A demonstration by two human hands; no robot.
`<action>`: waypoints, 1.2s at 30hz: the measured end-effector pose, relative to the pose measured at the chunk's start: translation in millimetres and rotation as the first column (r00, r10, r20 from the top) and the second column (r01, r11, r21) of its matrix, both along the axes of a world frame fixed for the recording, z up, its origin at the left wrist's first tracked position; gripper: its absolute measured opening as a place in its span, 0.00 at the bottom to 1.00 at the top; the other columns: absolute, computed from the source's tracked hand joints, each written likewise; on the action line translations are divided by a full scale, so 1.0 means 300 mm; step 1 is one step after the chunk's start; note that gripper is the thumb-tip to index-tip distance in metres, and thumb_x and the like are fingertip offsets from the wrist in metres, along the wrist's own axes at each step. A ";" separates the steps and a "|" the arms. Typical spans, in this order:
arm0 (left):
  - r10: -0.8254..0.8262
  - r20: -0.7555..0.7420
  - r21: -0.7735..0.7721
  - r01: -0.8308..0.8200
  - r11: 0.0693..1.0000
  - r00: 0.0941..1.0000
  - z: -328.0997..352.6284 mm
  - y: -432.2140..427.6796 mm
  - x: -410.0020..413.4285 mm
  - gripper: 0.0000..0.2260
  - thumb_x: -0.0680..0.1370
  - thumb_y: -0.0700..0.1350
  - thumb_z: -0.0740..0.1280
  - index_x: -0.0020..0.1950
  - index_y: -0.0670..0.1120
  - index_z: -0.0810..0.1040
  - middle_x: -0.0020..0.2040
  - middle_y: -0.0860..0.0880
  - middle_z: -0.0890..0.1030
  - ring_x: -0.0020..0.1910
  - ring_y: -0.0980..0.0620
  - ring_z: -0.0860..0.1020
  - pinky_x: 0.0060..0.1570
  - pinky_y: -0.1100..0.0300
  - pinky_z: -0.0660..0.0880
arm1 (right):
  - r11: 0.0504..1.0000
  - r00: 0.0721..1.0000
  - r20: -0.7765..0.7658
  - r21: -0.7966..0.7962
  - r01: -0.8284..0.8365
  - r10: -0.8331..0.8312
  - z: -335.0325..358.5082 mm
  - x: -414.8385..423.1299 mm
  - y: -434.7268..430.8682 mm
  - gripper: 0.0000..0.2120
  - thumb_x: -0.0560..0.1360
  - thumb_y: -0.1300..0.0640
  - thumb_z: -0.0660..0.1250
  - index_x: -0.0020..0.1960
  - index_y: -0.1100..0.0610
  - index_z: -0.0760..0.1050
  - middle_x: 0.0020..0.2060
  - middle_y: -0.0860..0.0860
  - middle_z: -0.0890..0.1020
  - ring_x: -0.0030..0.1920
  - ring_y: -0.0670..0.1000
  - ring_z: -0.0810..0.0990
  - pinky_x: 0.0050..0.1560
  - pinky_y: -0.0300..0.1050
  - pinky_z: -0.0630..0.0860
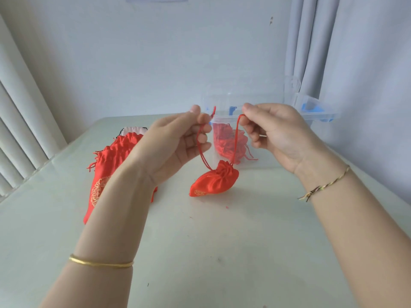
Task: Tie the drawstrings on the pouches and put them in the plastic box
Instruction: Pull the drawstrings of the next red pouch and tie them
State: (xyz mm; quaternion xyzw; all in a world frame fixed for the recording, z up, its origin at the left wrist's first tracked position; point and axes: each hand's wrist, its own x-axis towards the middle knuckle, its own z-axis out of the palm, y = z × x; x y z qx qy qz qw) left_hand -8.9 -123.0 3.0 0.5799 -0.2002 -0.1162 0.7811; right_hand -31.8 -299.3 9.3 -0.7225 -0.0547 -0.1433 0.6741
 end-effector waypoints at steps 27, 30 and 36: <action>0.102 0.100 0.174 -0.119 0.978 0.990 -0.014 -0.022 -0.009 0.04 0.77 0.37 0.63 0.43 0.42 0.74 0.31 0.51 0.80 0.27 0.58 0.74 0.29 0.68 0.73 | 0.933 0.938 -0.197 -0.166 -0.319 0.286 -0.018 -0.009 0.011 0.17 0.78 0.56 0.59 0.31 0.56 0.66 0.23 0.47 0.67 0.24 0.45 0.63 0.25 0.36 0.58; 0.090 0.121 0.158 -0.108 0.981 0.989 -0.016 -0.019 -0.008 0.05 0.76 0.33 0.63 0.43 0.41 0.75 0.34 0.48 0.80 0.28 0.58 0.75 0.30 0.68 0.73 | 0.841 0.908 -0.300 -0.370 -0.395 0.294 -0.021 -0.019 0.011 0.17 0.78 0.55 0.60 0.31 0.56 0.69 0.23 0.47 0.70 0.24 0.45 0.65 0.25 0.36 0.61; 0.034 0.343 0.289 -0.140 0.947 0.939 -0.007 -0.022 -0.021 0.09 0.75 0.29 0.63 0.44 0.43 0.75 0.36 0.49 0.80 0.31 0.56 0.75 0.34 0.66 0.74 | 0.851 0.984 -0.160 -0.504 -0.148 0.077 -0.023 -0.009 -0.005 0.12 0.79 0.56 0.58 0.45 0.61 0.77 0.32 0.51 0.76 0.26 0.43 0.73 0.26 0.34 0.68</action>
